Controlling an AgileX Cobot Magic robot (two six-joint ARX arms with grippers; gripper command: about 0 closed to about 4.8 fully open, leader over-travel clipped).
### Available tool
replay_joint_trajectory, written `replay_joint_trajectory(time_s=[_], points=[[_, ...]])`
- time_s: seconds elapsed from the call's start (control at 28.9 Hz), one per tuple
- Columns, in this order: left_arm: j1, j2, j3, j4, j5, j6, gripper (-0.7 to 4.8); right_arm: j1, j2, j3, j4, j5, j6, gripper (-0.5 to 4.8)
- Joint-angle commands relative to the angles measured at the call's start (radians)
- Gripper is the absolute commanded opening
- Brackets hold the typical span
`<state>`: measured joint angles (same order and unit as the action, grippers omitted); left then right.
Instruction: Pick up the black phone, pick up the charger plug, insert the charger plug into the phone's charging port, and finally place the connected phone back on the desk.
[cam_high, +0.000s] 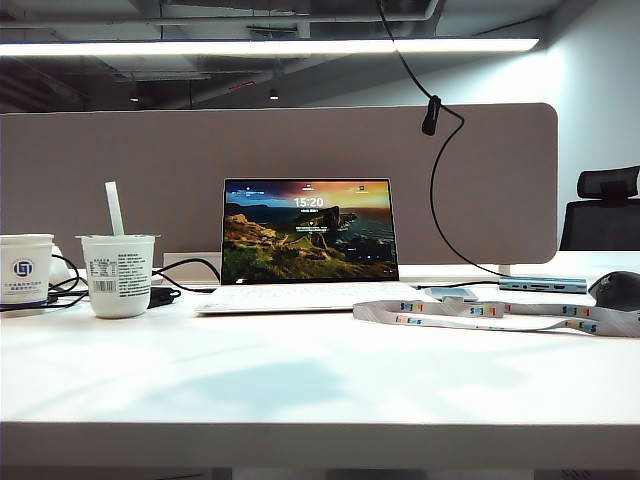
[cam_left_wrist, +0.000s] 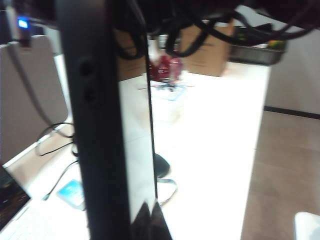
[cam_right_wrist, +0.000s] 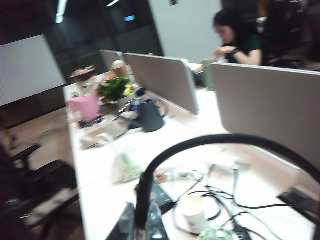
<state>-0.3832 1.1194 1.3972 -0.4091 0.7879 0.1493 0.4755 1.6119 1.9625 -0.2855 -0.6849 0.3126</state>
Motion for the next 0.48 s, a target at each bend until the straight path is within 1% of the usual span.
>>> replay_joint_trajectory(time_s=[0.03, 0.1, 0.14, 0.24, 0.35, 0.48], points=[[0.001, 0.04, 0.008, 0.037, 0.103, 0.038, -0.07, -0.017, -0.008, 0.004, 0.037, -0.154, -0.032, -0.05], [0.001, 0.064, 0.008, 0.037, 0.132, 0.041, -0.07, -0.019, -0.008, 0.004, 0.047, -0.209, -0.031, -0.05], [0.001, 0.07, 0.008, 0.037, 0.139, 0.055, -0.07, -0.021, -0.008, 0.004, 0.051, -0.225, -0.028, -0.05], [0.001, 0.087, 0.008, 0.037, 0.173, 0.113, -0.07, -0.04, -0.01, 0.004, 0.074, -0.319, -0.028, -0.05], [0.001, 0.099, 0.008, 0.047, 0.182, 0.117, -0.07, -0.056, -0.01, 0.004, 0.099, -0.401, -0.016, -0.05], [0.001, 0.111, 0.008, 0.058, 0.186, 0.117, -0.07, -0.069, -0.011, 0.004, 0.111, -0.481, 0.006, -0.05]])
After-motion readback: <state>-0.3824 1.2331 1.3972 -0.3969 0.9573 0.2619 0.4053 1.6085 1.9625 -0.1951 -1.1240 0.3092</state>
